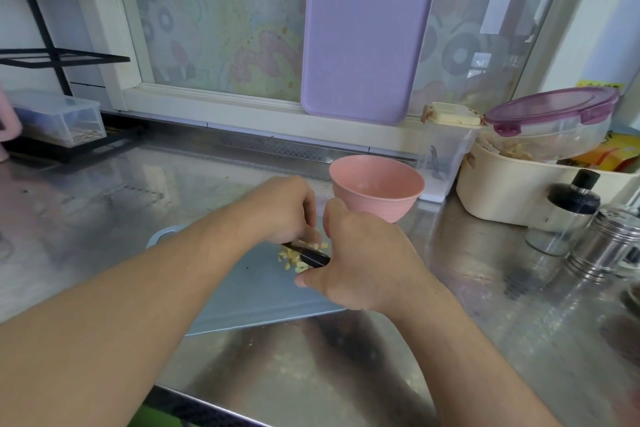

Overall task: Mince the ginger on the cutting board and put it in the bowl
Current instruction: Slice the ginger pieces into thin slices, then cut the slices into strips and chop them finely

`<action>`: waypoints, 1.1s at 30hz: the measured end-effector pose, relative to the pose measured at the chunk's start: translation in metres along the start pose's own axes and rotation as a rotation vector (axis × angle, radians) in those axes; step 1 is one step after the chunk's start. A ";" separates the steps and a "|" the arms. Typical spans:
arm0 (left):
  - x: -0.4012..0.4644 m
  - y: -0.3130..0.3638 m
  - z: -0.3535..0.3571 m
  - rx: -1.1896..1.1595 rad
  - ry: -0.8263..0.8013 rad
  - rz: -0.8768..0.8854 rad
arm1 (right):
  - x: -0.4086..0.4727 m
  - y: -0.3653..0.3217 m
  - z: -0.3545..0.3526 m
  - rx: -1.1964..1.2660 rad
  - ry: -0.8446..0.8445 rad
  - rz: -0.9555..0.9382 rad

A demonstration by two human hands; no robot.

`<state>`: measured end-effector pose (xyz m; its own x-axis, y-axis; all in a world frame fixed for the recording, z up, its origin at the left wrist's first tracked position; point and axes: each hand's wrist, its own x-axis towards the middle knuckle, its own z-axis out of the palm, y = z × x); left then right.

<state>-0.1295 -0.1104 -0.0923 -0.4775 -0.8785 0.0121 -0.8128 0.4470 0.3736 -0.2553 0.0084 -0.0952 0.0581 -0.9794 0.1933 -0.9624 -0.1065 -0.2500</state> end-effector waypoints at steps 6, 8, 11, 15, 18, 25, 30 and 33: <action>-0.011 -0.007 -0.007 -0.148 0.055 0.084 | -0.001 0.001 0.003 -0.034 0.029 -0.027; -0.014 -0.009 -0.007 -0.180 0.078 0.093 | -0.001 0.001 0.001 -0.040 0.036 -0.035; -0.017 -0.017 -0.010 -0.280 0.168 0.105 | -0.001 0.005 0.002 -0.048 0.048 -0.045; -0.021 -0.028 -0.018 -0.440 0.458 0.122 | 0.001 0.012 0.007 -0.007 0.062 -0.032; -0.025 -0.035 -0.026 -0.646 0.678 0.092 | 0.005 0.018 0.007 0.097 0.054 0.030; -0.037 -0.064 0.005 -0.340 0.524 -0.110 | 0.012 0.023 0.008 0.583 0.070 0.147; -0.036 -0.065 0.020 0.227 0.292 -0.170 | 0.010 0.018 0.006 0.713 0.087 0.197; -0.034 -0.066 0.020 0.182 0.320 -0.185 | 0.011 0.018 0.009 0.719 0.103 0.211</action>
<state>-0.0663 -0.1066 -0.1358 -0.2136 -0.9420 0.2590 -0.9346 0.2743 0.2267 -0.2699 -0.0060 -0.1061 -0.1673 -0.9743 0.1511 -0.5379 -0.0383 -0.8422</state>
